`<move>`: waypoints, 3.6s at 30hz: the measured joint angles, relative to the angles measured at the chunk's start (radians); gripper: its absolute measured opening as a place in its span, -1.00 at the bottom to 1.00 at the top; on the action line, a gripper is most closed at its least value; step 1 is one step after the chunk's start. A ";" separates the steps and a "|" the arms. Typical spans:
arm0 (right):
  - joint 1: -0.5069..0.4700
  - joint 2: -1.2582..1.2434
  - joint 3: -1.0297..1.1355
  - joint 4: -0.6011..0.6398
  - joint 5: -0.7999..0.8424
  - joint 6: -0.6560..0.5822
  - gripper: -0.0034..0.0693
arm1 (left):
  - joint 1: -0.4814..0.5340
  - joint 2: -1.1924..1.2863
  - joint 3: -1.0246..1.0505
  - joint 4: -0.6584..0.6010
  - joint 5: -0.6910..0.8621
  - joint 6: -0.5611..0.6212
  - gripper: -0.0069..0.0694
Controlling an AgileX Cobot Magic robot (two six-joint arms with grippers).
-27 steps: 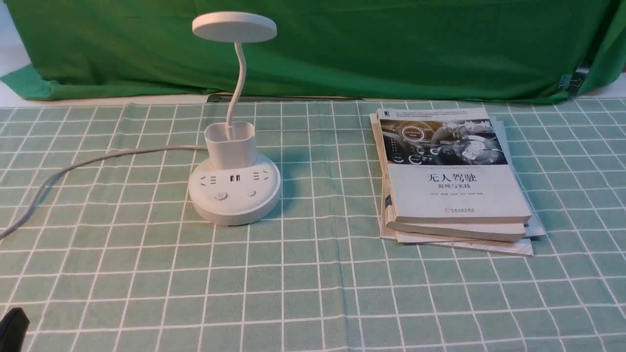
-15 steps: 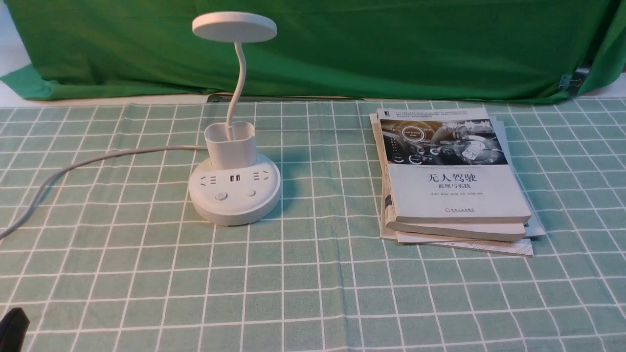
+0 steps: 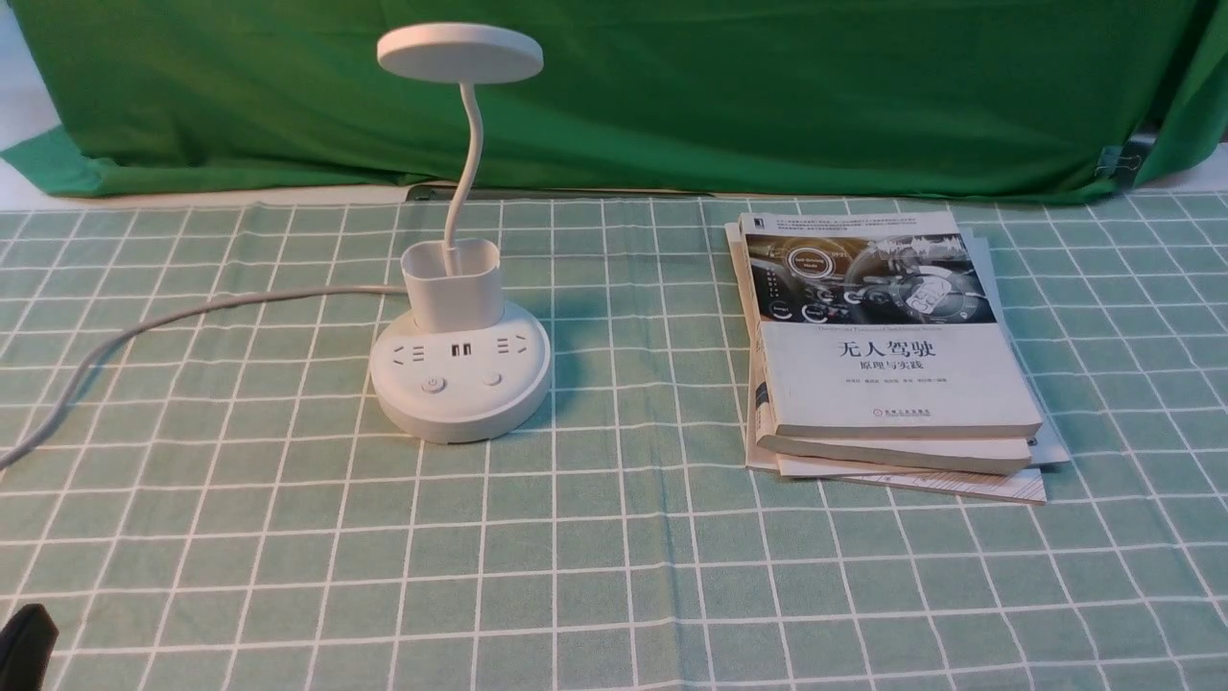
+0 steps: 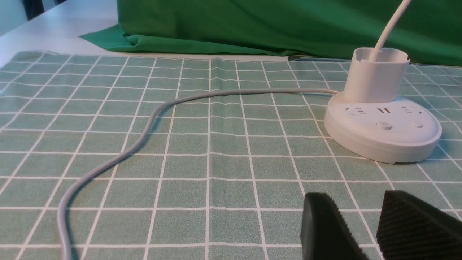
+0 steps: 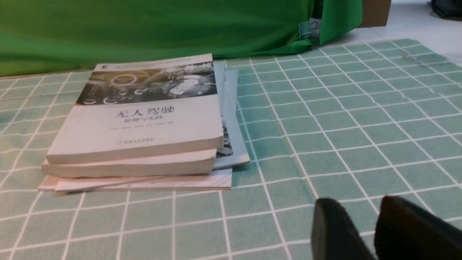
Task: Turn on the table lamp.
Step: 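Press the power button on the lamp base to turn the lamp on with the left gripper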
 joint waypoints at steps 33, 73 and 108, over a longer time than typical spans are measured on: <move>0.000 0.000 0.000 0.000 0.000 0.000 -0.24 | 0.000 0.000 0.000 0.109 -0.064 0.070 -0.18; 0.000 0.000 0.000 0.000 -0.001 0.000 -0.24 | 0.000 0.030 -0.417 0.496 -0.440 -0.651 -0.72; 0.000 0.000 0.000 0.000 -0.001 0.000 -0.24 | -0.342 1.591 -1.001 -0.331 0.265 0.066 -0.83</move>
